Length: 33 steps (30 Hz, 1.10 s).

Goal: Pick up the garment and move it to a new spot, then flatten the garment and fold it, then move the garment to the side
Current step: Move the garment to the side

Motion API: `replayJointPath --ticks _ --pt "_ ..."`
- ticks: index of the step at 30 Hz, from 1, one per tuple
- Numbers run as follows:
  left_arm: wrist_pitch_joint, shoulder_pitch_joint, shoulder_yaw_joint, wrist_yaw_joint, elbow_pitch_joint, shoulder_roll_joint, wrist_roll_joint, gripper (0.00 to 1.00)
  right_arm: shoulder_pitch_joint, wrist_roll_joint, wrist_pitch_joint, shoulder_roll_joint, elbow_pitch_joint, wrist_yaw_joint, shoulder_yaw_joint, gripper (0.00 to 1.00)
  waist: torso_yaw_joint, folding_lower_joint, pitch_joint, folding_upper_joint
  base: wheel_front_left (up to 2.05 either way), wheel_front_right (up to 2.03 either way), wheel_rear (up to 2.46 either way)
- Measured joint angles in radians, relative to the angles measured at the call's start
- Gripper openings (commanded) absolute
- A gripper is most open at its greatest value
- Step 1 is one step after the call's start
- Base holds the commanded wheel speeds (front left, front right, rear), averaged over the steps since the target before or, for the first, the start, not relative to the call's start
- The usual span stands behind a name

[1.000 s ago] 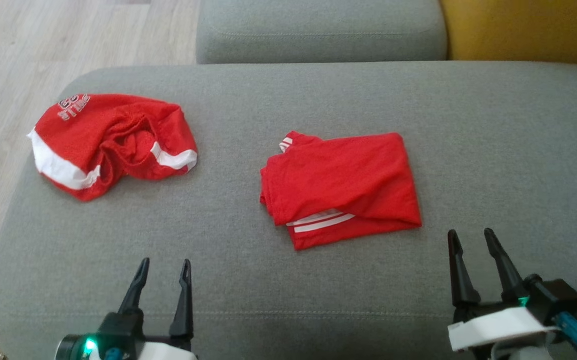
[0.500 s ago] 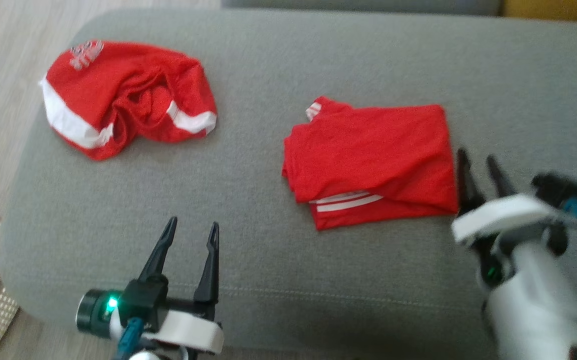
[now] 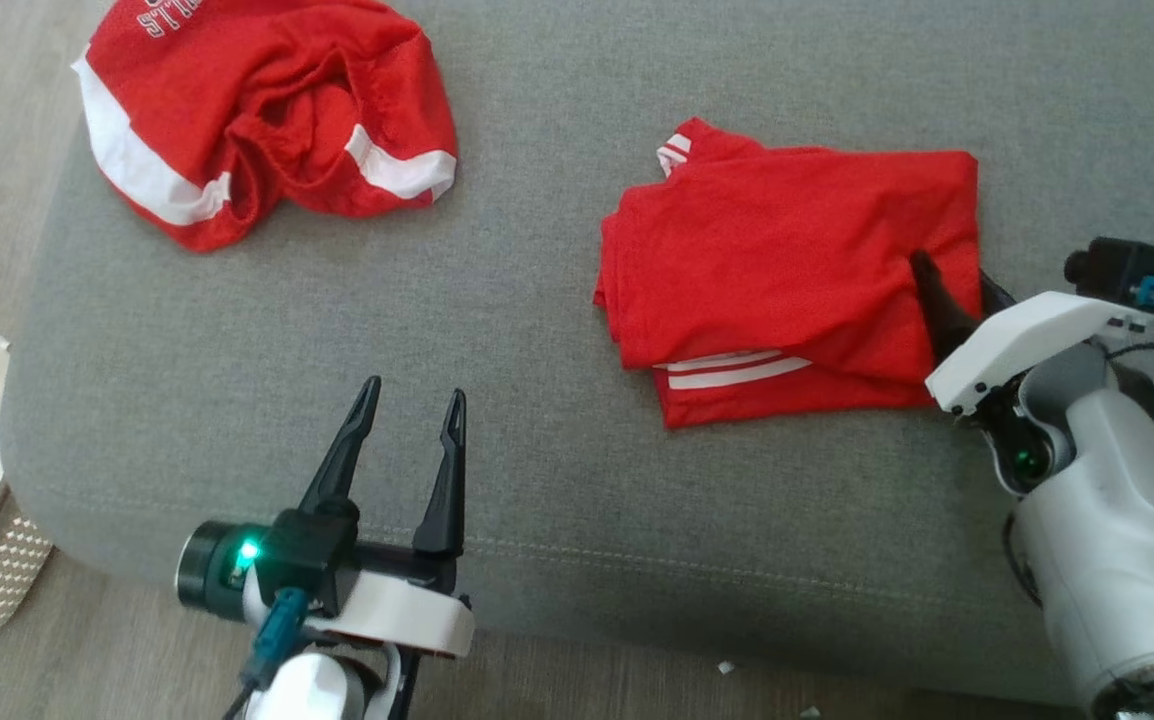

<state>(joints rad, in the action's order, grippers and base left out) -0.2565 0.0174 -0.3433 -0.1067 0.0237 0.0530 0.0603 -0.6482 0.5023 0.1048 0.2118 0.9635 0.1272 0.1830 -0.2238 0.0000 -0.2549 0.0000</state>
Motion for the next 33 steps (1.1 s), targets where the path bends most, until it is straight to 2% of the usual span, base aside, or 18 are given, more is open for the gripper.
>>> replayJointPath --ticks 8,12,18,24,33 --pt "0.0 0.017 -0.001 -0.005 -0.006 0.0 0.011 1.0 -0.007 0.016 -0.05 0.082 -0.049 0.0 0.035 0.0 0.041 0.0 -0.022 0.0 0.0 0.0 0.0" --pt "0.0 0.033 0.004 0.001 -0.015 0.0 0.002 1.0 -0.021 0.016 -0.054 0.16 -0.097 0.0 0.039 0.0 0.08 0.0 -0.044 0.0 0.0 0.0 0.0" --pt "0.0 0.076 0.024 0.02 -0.031 0.0 -0.016 1.0 -0.049 0.012 -0.054 0.263 -0.171 0.0 -0.015 0.0 0.156 0.0 -0.095 0.0 0.0 0.0 0.0" --pt "0.0 0.133 0.036 0.032 -0.036 0.006 -0.036 1.0 -0.097 -0.052 -0.052 0.301 -0.223 0.0 -0.092 0.0 0.229 0.0001 -0.158 0.0 0.0 0.0 0.0" --pt "0.0 0.173 0.044 0.042 -0.053 0.014 -0.042 1.0 -0.151 -0.253 -0.026 0.316 -0.321 0.0 -0.264 0.0 0.295 0.0001 -0.249 0.0 0.0 0.0 0.0"
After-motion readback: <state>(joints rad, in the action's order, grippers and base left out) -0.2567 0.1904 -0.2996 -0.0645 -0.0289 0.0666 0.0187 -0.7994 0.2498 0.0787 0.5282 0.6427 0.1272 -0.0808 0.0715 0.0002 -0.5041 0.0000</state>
